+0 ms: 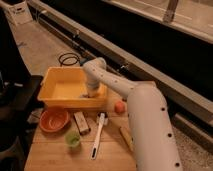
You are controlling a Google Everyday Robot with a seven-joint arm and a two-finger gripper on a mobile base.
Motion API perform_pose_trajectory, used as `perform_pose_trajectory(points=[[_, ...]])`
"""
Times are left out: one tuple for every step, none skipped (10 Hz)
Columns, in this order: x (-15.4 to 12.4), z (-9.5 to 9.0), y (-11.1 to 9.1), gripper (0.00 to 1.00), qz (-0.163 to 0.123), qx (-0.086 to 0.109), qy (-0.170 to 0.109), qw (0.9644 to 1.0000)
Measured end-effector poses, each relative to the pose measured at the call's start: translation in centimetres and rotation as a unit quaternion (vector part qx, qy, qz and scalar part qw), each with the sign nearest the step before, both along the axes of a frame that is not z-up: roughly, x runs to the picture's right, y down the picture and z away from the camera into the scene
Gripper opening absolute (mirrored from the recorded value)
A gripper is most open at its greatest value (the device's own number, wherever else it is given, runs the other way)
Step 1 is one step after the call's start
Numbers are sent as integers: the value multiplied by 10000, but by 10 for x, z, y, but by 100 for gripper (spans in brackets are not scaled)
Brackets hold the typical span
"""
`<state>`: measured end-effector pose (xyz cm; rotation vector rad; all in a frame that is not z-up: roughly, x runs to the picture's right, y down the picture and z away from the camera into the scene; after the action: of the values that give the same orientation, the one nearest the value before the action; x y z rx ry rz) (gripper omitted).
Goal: Wipe tray with towel
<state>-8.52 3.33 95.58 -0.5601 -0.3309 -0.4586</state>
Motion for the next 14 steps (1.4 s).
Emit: perform_pose_trajectory(points=[[3,2,-5,0,-71,25,134,9999],[5,6,-11,0,-157,47,288,9995],[9,12,-14,0,-201,10,409,9990],[12,22,-18,0,-250,8,535,9983],[12,27,-19,0,-260,6,560,9981],[10,29,-19,0,-264,3,550,9981],[9,29,-17,0,-280,-4,523,9982],[-5,29,-13,0,-265,16,367,9990],[-16,27,-10,0,-241,20,235,9994],[-25,23,-3,0,-219,-6,85,9997],[-29,20,4,0,-179,-39,-34,9998],[-32,14,12,0,-170,-98,-113,9997],[-33,9,19,0,-162,-158,-111,9997],[-31,2,26,0,-142,-241,-75,9996]])
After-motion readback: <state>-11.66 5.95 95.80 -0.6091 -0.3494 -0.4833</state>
